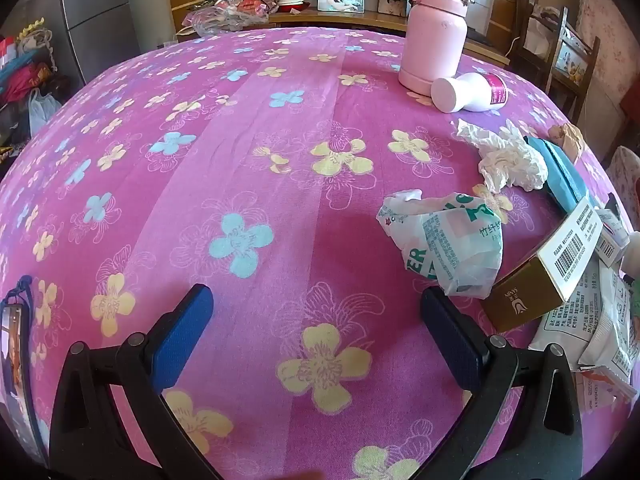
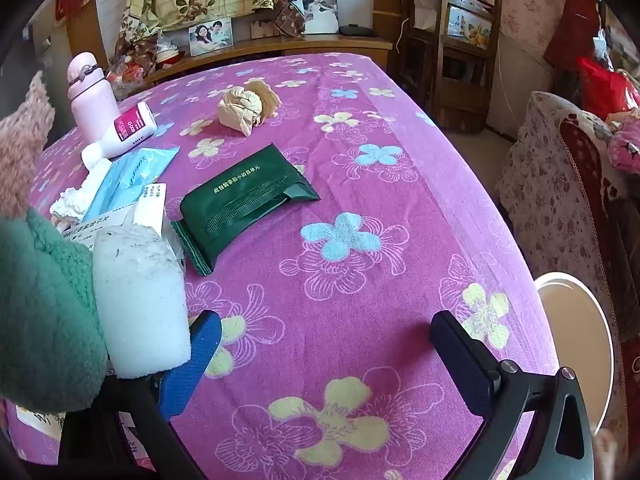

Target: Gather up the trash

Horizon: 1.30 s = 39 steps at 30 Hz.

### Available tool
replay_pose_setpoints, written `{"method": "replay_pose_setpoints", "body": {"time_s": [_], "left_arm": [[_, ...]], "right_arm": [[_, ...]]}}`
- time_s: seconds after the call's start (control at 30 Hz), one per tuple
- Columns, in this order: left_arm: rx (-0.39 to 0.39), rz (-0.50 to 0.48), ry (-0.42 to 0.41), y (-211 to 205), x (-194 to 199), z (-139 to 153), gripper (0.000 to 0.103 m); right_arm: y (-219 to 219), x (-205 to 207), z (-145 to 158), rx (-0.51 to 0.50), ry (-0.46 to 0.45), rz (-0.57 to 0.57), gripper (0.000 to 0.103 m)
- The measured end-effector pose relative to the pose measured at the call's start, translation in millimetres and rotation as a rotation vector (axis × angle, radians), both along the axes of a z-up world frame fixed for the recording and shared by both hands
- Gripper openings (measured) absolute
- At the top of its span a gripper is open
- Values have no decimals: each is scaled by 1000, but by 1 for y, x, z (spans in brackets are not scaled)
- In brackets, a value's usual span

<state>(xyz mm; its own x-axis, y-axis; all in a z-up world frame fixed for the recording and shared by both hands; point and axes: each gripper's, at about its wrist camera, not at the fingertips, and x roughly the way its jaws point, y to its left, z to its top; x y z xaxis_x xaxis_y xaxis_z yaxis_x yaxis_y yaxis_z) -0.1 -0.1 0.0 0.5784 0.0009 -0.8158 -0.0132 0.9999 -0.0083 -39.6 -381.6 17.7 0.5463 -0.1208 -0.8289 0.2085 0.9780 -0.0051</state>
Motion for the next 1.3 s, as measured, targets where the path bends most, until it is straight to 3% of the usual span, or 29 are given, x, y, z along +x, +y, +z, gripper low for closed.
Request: {"method": "replay_pose_setpoints", "body": {"time_s": [0.27,0.5,0.7,0.87,1.03,1.3], "left_arm": [[-10,15,39,3,-5,2,102],[-8,74,-82,10,-52,33,102],[18,52,-224,-6,-91,73,102],[-5,1,-294,-28,-119,97,102],[-75,-51,-333,-54,-140,117,102],[-38,-83,-407,-80,-162,139,102]], "right_arm": [[0,0,0,0,0,0,103],[0,1,-2,0,0,0,103],[-4,-18,4,12,45,-16,101],[-1,-64,39,-23,-43,-11,101],[14,-100,77,2,-151,12,101],[54,-131,118,-24,-295,67,101]]}}
